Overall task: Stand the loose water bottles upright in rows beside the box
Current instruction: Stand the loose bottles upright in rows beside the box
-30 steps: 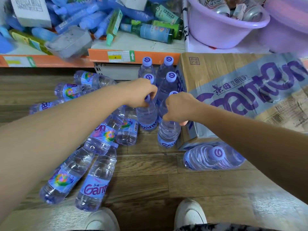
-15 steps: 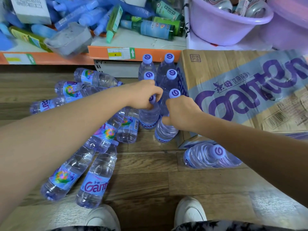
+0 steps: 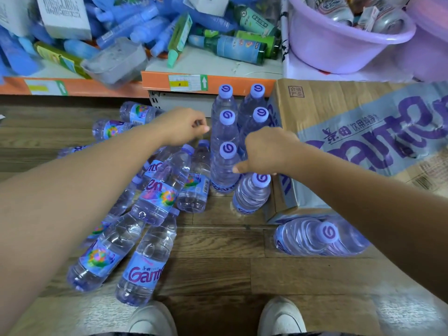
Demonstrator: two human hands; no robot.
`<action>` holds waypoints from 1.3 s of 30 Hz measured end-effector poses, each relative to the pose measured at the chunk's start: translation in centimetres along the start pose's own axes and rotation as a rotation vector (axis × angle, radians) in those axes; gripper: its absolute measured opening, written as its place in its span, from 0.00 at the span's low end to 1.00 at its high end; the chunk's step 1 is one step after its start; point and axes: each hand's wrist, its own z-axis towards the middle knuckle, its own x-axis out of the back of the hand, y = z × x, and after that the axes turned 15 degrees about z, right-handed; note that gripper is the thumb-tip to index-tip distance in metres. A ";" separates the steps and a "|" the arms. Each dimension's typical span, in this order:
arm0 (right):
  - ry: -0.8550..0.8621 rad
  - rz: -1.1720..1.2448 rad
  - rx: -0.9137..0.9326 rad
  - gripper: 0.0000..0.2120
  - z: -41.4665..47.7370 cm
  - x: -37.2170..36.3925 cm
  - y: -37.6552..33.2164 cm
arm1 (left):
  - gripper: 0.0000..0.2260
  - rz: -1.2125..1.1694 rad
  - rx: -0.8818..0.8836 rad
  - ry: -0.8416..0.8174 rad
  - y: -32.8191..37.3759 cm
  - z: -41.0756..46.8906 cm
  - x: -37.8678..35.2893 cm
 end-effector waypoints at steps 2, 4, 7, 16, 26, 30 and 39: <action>0.064 0.033 0.053 0.25 0.6 1.1 -1.2 | 0.11 0.015 0.099 0.017 -2.4 -0.4 -0.3; 0.076 0.091 0.144 0.25 1.7 1.6 -2.8 | 0.11 0.027 0.159 -0.013 -4.6 -1.3 -0.5; 0.017 0.106 0.187 0.22 3.2 0.6 -5.4 | 0.10 0.063 0.234 -0.073 -6.6 -3.4 -0.3; -0.055 0.292 0.007 0.23 9.8 -4.0 -10.4 | 0.10 0.004 0.260 -0.184 -9.7 -5.2 -3.6; -0.140 0.381 -0.279 0.27 14.4 -7.2 -10.5 | 0.09 0.003 0.091 -0.140 -11.0 -1.7 -3.5; -0.077 0.438 -0.279 0.18 13.4 -6.0 -11.2 | 0.10 0.021 0.036 -0.184 -11.4 -3.2 -2.6; 0.093 0.595 -0.127 0.13 6.1 -4.7 -10.8 | 0.08 0.064 -0.045 -0.193 -8.2 -4.9 -1.4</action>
